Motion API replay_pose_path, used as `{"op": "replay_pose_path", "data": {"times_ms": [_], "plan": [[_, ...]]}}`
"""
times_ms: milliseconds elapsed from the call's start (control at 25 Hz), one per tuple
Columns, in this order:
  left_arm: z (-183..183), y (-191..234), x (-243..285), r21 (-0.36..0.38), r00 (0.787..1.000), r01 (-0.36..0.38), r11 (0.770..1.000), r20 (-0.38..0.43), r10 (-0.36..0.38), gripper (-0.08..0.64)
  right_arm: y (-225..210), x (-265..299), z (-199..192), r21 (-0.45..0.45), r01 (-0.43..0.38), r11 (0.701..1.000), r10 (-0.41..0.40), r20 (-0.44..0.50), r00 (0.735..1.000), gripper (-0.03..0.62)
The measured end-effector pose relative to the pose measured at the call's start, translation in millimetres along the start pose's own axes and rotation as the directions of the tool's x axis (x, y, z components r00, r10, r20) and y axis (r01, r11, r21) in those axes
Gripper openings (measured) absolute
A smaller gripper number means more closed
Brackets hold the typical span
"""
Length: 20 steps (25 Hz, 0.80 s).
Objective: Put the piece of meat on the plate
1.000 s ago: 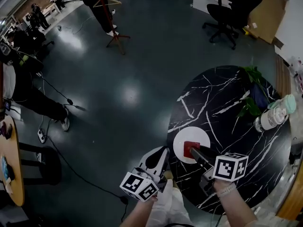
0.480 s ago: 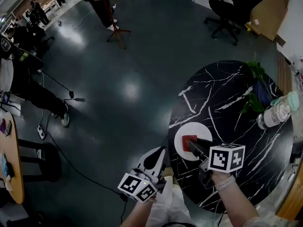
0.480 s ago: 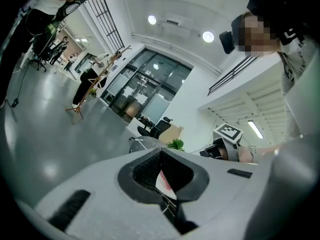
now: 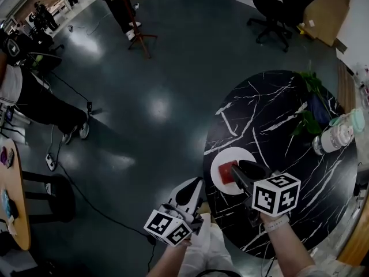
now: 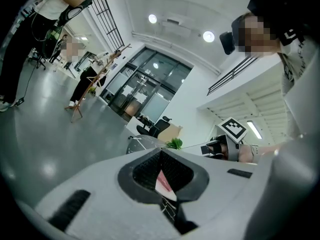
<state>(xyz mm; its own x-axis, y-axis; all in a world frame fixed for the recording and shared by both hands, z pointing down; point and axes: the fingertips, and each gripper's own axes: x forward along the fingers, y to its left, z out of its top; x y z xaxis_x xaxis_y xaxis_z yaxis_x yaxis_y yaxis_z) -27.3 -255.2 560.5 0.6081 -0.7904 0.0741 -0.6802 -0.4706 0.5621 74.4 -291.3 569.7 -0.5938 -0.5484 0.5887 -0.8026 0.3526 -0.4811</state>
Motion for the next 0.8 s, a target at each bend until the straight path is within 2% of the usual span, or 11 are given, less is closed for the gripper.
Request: {"op": "replay_pose_path", "data": {"times_ms": [400, 600, 800], "plan": [[4.4, -3.3, 4.1, 0.008, 1.0, 0.013, 1.0, 0.002, -0.013, 0.008, -7.5, -13.8, 10.2, 0.028, 0.005, 1.0, -0.007, 0.089, 0.996, 0.097], [10.9, -9.1, 5.0, 0.019, 1.0, 0.021, 1.0, -0.003, -0.021, 0.008, 3.3, -28.5, 11.1, 0.025, -0.038, 0.999, 0.034, 0.136, 0.99, 0.095], [23.5, -19.9, 7.3, 0.041, 0.999, 0.043, 0.998, -0.002, -0.043, 0.008, 21.3, -38.9, 6.7, 0.013, -0.089, 0.996, 0.086, 0.129, 0.988, 0.094]]}}
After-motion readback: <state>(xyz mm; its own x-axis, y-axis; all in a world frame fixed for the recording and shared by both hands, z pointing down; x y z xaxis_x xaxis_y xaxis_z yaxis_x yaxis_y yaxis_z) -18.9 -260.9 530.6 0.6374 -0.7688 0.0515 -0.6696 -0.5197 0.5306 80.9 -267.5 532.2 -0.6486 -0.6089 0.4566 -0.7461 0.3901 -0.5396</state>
